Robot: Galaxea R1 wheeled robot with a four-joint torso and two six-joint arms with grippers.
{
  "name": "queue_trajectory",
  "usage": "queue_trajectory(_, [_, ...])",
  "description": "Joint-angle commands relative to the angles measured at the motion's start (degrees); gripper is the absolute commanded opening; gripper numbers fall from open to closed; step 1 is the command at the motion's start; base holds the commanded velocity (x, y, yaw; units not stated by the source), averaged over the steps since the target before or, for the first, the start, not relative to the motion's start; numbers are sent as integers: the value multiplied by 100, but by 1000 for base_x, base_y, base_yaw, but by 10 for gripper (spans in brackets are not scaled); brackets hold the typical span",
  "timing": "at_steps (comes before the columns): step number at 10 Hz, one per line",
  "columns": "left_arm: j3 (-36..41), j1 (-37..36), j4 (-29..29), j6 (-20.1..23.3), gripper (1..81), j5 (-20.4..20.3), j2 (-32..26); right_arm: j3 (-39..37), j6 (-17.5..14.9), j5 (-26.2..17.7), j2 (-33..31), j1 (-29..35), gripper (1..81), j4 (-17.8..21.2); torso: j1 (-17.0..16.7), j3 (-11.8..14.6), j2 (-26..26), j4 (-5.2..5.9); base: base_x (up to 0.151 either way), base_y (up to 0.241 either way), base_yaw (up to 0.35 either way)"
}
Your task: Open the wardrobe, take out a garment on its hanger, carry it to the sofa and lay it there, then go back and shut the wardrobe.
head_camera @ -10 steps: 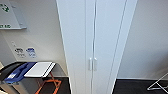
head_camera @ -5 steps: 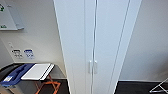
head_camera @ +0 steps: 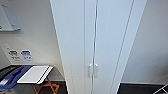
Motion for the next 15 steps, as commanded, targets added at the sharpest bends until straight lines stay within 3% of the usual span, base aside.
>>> queue_trajectory(1, [55,-133,50,31,811,340,-71,97,2,-357,-100,124,811,-13,0,0,0,0,123,0,0])
queue_trajectory(4, [55,-133,50,31,811,341,-71,115,11,-357,-100,150,811,-13,0,0,0,0,101,0,0])
queue_trajectory(7, [81,-133,50,22,811,340,-88,159,11,-357,-152,211,811,-5,9,0,2,0,0,0,0])
queue_trajectory(9, [308,-229,15,-4,811,367,-316,876,20,-357,-677,352,811,-13,5,0,0,0,0,0,0])
queue_trajectory(12, [1800,-510,23,-4,811,393,-1431,2652,90,-182,-2022,808,811,-4,5,0,2,0,0,0,0])
queue_trajectory(15, [3446,-914,58,5,811,341,-2707,3893,169,-164,-2991,1442,811,-4,5,0,2,0,0,0,0])
